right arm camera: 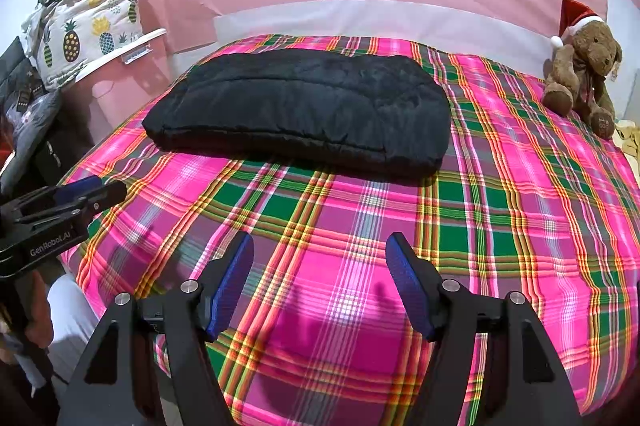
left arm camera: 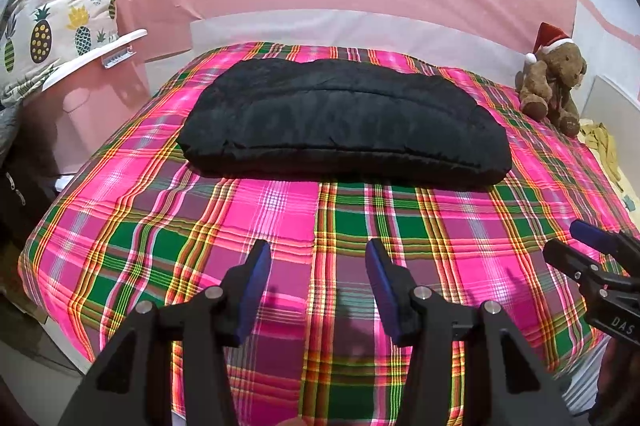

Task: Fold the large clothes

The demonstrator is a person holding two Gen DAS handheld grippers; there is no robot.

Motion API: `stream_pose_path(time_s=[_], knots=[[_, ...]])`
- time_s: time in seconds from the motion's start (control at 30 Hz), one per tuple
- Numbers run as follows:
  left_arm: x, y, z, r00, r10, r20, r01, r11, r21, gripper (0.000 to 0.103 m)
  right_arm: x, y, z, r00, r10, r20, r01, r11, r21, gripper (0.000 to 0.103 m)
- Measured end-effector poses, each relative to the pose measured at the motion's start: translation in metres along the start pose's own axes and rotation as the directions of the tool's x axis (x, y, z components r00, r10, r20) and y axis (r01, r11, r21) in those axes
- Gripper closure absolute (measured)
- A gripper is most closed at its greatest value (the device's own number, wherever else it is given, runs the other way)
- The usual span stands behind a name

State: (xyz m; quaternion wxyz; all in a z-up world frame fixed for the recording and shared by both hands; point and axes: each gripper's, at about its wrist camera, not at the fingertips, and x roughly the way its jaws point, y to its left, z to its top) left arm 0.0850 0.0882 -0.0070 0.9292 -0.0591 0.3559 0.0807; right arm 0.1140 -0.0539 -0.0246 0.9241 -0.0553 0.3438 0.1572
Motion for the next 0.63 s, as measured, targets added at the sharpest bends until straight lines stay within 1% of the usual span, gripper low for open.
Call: stream_pose_path(time_s=[0.23, 0.63], knots=[[0.0018, -0.0022, 0.0002, 1.0, 0.027, 0.004, -0.027, 1.0, 0.011, 0.052, 0.0004, 0.0005, -0.0002, 1.0, -0.002, -0.002, 0.002, 1.0, 0.002, 0.035], [0.0024, -0.0007, 0.0001, 1.0, 0.025, 0.008, -0.025, 1.0, -0.007, 0.052, 0.0007, -0.0022, -0.0006, 1.0, 0.0, -0.004, 0.0, 1.0, -0.001, 0.035]])
